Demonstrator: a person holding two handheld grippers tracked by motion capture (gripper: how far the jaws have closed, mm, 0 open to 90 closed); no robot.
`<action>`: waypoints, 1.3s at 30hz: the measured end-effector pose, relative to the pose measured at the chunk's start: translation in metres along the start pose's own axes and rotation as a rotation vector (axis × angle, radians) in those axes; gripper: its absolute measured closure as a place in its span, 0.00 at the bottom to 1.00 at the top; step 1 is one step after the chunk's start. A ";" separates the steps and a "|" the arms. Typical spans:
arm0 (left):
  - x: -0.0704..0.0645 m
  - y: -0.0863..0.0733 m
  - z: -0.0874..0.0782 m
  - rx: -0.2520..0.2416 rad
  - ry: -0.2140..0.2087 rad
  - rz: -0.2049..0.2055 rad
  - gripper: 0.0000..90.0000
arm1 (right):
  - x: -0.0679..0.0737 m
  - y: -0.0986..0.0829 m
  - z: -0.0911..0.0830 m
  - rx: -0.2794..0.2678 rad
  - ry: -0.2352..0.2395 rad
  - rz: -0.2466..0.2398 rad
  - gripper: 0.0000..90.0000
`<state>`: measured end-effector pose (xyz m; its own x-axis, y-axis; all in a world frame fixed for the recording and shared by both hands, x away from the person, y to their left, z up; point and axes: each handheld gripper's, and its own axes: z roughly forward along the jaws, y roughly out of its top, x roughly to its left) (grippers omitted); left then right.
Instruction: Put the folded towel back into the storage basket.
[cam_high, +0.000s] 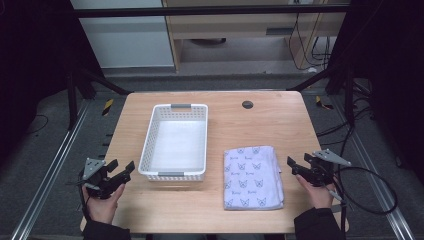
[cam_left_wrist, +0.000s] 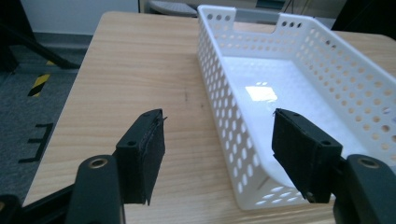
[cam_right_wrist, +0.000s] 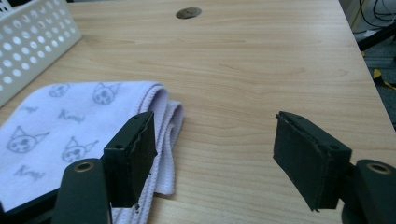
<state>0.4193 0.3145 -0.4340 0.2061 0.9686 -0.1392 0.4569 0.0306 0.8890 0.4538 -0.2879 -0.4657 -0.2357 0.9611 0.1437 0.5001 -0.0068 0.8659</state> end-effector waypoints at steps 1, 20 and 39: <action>-0.002 0.002 -0.001 -0.012 -0.005 0.003 0.37 | 0.000 0.000 0.000 0.000 0.000 0.000 0.33; -0.070 0.068 0.015 -0.137 -0.119 0.043 0.31 | 0.019 0.062 -0.007 -0.109 -0.023 -0.032 0.32; -0.155 0.064 0.042 -0.094 -0.223 0.088 0.33 | 0.042 0.059 -0.003 -0.170 0.098 0.061 0.32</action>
<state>0.4534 0.1561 -0.3736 0.4318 0.8906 -0.1427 0.3482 -0.0187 0.9372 0.4708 -0.2489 -0.4076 -0.2936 0.9261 0.2370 0.3703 -0.1184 0.9214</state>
